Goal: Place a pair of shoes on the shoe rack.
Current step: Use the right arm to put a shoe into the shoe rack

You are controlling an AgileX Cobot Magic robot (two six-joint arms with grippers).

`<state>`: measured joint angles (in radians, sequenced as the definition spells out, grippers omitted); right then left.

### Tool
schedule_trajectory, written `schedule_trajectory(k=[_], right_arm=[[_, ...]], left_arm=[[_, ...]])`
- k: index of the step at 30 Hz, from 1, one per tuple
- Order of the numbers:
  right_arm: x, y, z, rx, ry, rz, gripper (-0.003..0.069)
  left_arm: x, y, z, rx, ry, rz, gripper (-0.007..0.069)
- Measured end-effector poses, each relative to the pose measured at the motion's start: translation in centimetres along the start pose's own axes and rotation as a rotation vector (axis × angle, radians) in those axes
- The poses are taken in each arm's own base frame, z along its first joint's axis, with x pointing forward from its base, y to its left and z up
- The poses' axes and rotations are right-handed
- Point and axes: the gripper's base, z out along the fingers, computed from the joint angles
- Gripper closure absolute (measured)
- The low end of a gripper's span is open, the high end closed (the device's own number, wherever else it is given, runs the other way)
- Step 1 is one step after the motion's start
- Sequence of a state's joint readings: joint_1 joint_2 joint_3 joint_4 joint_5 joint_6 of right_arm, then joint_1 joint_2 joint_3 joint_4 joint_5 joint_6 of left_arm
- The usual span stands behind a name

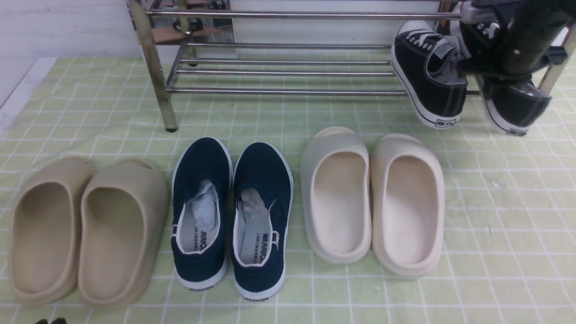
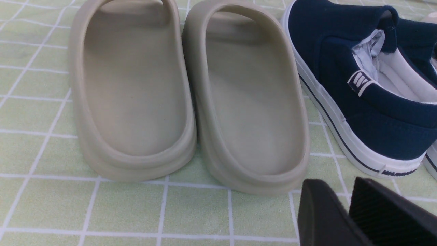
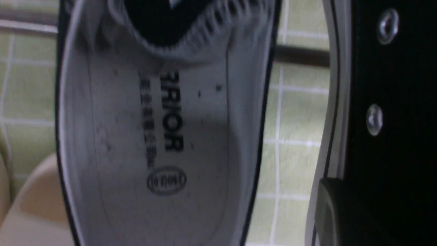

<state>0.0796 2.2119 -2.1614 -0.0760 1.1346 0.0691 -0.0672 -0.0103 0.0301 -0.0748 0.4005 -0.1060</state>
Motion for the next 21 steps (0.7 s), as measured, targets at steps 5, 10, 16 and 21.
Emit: schedule_trajectory(k=[5,10,16,21], right_arm=[[-1.3,0.1,1.0,0.000,-0.020,0.004,0.0587],[-1.1,0.2,2.2,0.000,0.003,0.003,0.0587],[-1.2,0.2,2.4,0.006,-0.007,0.000,0.0587],[-1.5,0.2,2.5,0.005,-0.046,-0.001,0.0582]], left_arm=[[0.0,0.0,0.0,0.000,0.000,0.000,0.0465],[0.0,0.0,0.0,0.000,0.000,0.000,0.0460],[0.0,0.0,0.0,0.000,0.000,0.000,0.0456],[0.0,0.0,0.0,0.000,0.000,0.000,0.0452]])
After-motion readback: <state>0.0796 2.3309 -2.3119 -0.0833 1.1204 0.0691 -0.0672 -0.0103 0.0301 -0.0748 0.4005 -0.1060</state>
